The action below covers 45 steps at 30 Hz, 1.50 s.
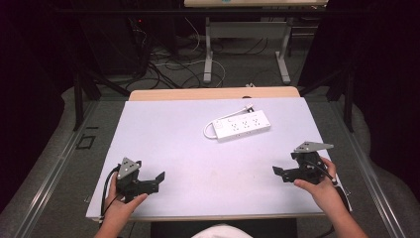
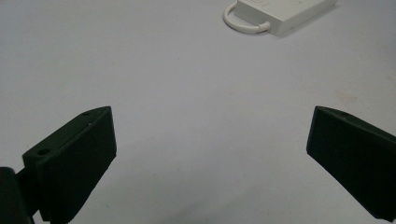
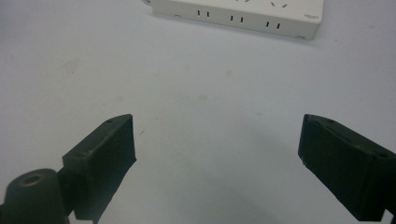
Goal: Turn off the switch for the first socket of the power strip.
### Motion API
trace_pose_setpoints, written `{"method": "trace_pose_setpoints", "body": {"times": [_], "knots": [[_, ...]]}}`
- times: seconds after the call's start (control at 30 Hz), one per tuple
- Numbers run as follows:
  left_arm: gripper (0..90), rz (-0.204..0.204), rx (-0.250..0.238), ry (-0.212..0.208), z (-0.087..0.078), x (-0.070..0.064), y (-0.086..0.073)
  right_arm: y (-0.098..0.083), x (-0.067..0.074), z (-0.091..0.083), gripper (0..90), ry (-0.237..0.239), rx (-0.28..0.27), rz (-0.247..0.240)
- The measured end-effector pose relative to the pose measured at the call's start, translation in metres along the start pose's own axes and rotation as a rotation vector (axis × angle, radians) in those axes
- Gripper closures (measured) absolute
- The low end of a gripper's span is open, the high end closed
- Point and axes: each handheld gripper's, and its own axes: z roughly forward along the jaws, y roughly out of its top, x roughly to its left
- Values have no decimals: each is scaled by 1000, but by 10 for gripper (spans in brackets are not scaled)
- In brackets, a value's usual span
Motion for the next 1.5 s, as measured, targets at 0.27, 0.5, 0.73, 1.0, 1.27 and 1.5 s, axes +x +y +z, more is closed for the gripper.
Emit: {"method": "trace_pose_setpoints", "body": {"times": [0.27, 0.5, 0.73, 1.0, 1.27, 1.5], "knots": [[13, -1, 0, 0, 0, 0, 0, -16, -9, -4, 115, -18, -7, 45], [13, -2, -1, 2, 0, 0, 0, -27, -16, -6, 134, -45, -21, 71], [13, 10, 8, 1, -1, 1, 0, -35, -22, -4, 138, -74, -25, 99], [13, 2, 7, -2, -1, 1, 0, -43, -29, 1, 152, -103, -53, 130], [13, 3, 9, -2, -1, 1, 0, -52, -37, 4, 152, -118, -70, 150], [13, 11, 16, 2, 0, 3, 1, -56, -40, 2, 152, -132, -98, 167]]}}
